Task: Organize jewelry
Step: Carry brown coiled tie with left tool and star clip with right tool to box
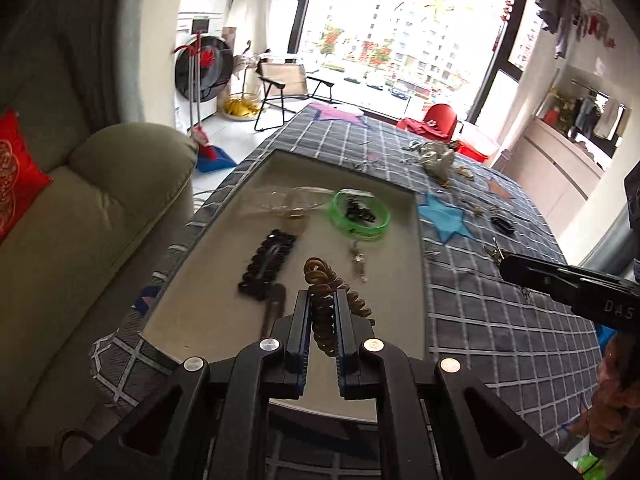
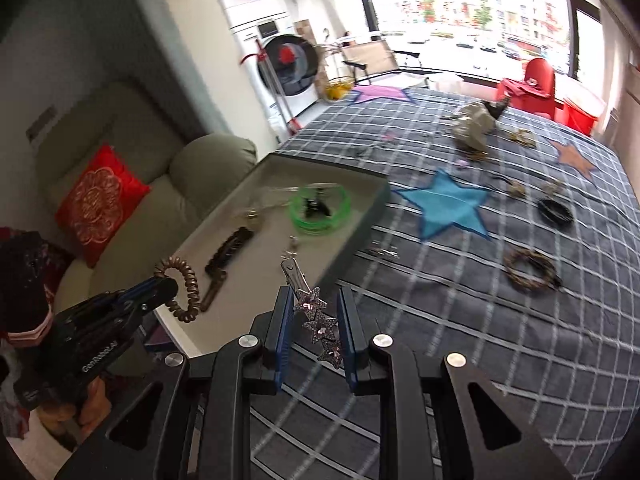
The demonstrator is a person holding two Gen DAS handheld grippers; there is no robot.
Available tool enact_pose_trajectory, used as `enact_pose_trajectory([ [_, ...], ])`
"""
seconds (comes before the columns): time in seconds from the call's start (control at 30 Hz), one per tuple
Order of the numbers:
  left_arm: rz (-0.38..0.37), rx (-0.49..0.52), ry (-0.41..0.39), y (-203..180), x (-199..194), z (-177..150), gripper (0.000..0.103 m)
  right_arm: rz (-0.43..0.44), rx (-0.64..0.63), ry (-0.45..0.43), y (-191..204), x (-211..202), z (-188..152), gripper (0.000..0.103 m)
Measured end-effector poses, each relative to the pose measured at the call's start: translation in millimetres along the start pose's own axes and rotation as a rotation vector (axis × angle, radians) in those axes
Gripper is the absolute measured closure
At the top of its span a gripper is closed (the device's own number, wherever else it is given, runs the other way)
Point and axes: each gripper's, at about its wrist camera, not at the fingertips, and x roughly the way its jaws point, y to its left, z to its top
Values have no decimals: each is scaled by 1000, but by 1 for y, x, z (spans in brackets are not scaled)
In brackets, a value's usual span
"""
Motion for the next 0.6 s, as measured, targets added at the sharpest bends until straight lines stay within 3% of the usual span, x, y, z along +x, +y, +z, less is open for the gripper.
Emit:
enact_pose_trajectory([
  [0.6,8,-3,112,-6,62,17,91,12,-37,85,11,69,37,79],
])
